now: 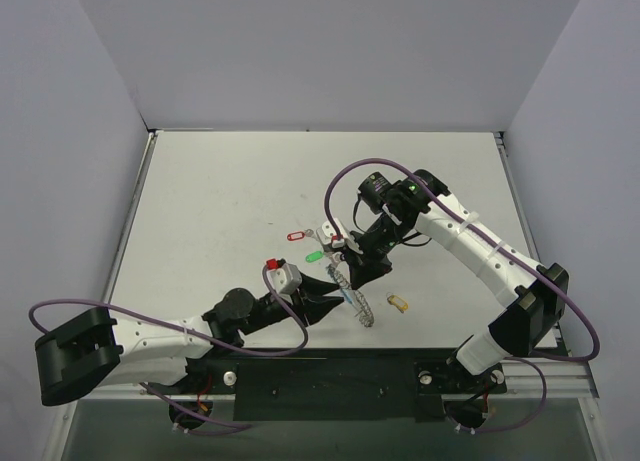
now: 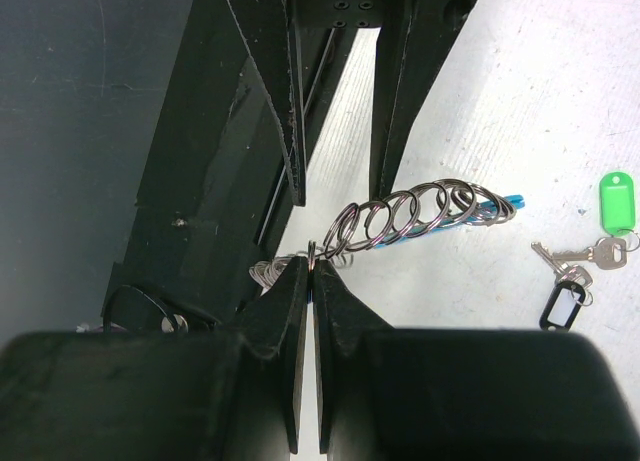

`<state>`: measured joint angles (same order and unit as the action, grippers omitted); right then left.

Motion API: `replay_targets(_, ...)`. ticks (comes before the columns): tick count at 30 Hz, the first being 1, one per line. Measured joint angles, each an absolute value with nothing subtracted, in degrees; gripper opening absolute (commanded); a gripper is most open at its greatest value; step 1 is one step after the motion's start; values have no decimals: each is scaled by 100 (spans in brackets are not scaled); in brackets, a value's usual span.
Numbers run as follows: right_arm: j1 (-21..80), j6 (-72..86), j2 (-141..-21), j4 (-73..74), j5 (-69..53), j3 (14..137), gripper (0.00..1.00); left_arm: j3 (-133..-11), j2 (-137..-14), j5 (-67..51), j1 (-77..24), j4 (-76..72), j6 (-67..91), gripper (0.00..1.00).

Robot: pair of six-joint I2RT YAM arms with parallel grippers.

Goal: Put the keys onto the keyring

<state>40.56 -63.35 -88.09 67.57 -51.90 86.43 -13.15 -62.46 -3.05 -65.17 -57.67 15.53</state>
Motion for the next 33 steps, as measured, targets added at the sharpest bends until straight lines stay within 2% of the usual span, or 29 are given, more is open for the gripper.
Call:
replay_targets(7, 4056, -6335, -8809, 6757, -5190, 8643, 0, -1168, -6156, -259, -6521, -5830, 1697, 47)
replay_targets(11, 4056, -6335, -8809, 6757, -5192, 8643, 0, -788, -5861, 95, -6517, -5951, 1949, 52)
replay_targets(18, 4056, -6335, -8809, 6757, -5194, 8643, 0, -276, -5188, 615, -6346, -5970, 2596, 53)
replay_targets(22, 4056, -6335, -8809, 6759, -5196, 8643, 0, -268, -4910, 757, -6272, -5981, 2840, 52)
replay_targets(25, 4056, -6335, -8809, 6757, -5196, 8643, 0, -270, -4875, 744, -6228, -5979, 2919, 47)
replay_targets(28, 4056, -6335, -8809, 6757, -5196, 8643, 0, -307, -4912, 425, -6215, -5955, 2832, 43)
replay_targets(33, 4056, -6333, -8809, 6759, -5210, 8643, 0, -687, -5046, -226, -6361, -5863, 2344, 42)
